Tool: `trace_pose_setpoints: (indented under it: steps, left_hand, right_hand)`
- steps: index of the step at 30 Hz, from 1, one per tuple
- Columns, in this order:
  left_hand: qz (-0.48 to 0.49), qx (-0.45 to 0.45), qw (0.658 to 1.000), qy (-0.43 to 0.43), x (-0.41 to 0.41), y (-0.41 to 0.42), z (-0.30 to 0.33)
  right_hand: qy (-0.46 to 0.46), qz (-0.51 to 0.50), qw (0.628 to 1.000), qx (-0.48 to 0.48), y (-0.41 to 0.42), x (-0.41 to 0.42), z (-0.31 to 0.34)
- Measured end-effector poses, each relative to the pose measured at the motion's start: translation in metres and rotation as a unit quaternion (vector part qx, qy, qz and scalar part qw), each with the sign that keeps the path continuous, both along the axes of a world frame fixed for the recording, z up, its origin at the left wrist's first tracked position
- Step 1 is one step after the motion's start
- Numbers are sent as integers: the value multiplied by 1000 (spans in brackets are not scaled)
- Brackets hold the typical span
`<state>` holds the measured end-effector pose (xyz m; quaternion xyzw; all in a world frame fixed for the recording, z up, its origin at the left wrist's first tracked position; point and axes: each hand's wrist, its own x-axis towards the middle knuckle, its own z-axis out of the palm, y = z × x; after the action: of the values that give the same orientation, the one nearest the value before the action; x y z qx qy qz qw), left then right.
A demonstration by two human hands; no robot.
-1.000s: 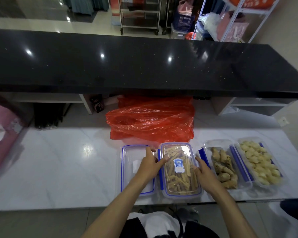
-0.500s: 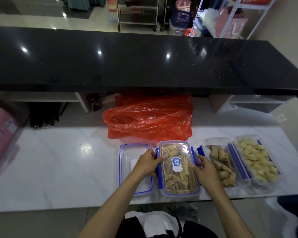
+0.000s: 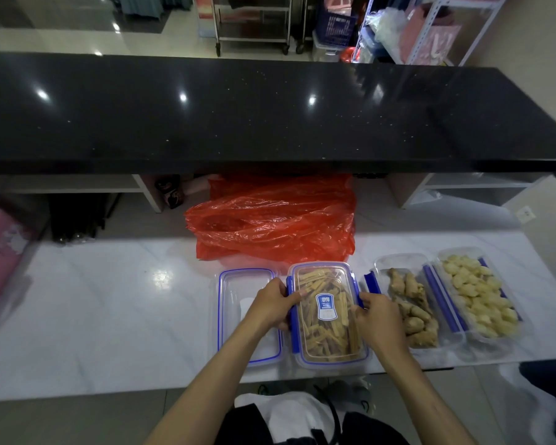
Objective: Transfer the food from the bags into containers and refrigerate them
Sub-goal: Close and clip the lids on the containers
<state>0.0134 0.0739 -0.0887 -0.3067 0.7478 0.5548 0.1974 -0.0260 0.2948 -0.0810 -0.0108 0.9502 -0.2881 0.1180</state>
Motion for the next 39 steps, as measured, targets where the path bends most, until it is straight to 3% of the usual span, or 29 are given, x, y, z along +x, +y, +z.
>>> trace_pose_setpoints:
  steps: [5,9,12,15,21,25,30,34,39]
  left_hand:
    - [13,-7,1000,-9,0,4,2]
    - [33,-12,999,2,5,8,2]
    - [48,-21,998,24,9,15,0]
    - [20,-45,999,24,11,20,0]
    - [40,93,994,-33,19,13,9]
    - [51,105,993,-18,23,12,7]
    - [45,78,996,1,23,14,6]
    - [52,56,997,8,24,20,6]
    - [16,-62,997,38,24,21,4]
  right_hand:
    - [12,-11,1000,-15,-1,1,-3]
    - [14,-17,997,-81,4,11,-2]
    - [-49,-9,988,-144,13,22,-6]
    - [-76,2,986,-150,19,25,-14]
    - [-119,-25,978,-170,22,24,-14]
    - [-94,-15,984,-153,23,22,-18]
    - [-60,-20,992,-112,18,22,-22]
    - [-43,-53,985,-158,14,28,-19]
    - [-67,8,985,-160,23,25,-12]
